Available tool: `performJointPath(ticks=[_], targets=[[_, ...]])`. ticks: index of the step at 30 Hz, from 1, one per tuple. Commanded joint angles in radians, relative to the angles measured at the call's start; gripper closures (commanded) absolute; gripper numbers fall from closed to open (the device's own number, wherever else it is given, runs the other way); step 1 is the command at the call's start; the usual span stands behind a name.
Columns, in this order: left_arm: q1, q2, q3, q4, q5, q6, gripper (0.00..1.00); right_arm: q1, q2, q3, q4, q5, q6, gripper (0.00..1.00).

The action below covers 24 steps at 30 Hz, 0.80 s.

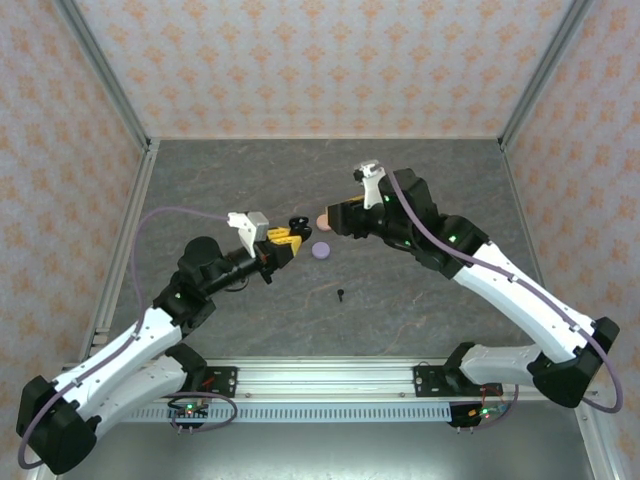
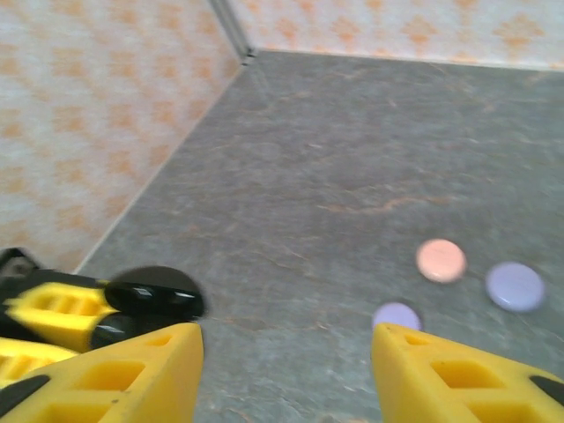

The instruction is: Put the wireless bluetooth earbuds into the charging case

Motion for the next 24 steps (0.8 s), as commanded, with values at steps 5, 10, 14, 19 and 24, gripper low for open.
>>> performJointPath(ticks=[5,10,14,19,24], targets=[[-0.010,-0.132,-0.055,-0.128,-0.072,0.046,1.00,-0.004,0.129,-0.065,-0.243,0.128,0.128,0.46],[-0.009,-0.204,-0.090,-0.150,-0.108,0.053,1.00,0.002,0.292,-0.121,-0.234,0.051,0.184,0.48],[-0.010,-0.227,-0.095,-0.172,-0.118,0.068,1.00,0.025,0.418,-0.139,-0.199,0.029,0.204,0.49],[-0.009,-0.227,-0.102,-0.178,-0.109,0.070,1.00,0.062,0.550,-0.107,-0.208,0.041,0.204,0.50],[-0.009,-0.234,-0.115,-0.168,-0.106,0.068,1.00,0.079,0.631,-0.083,-0.216,0.042,0.204,0.51]])
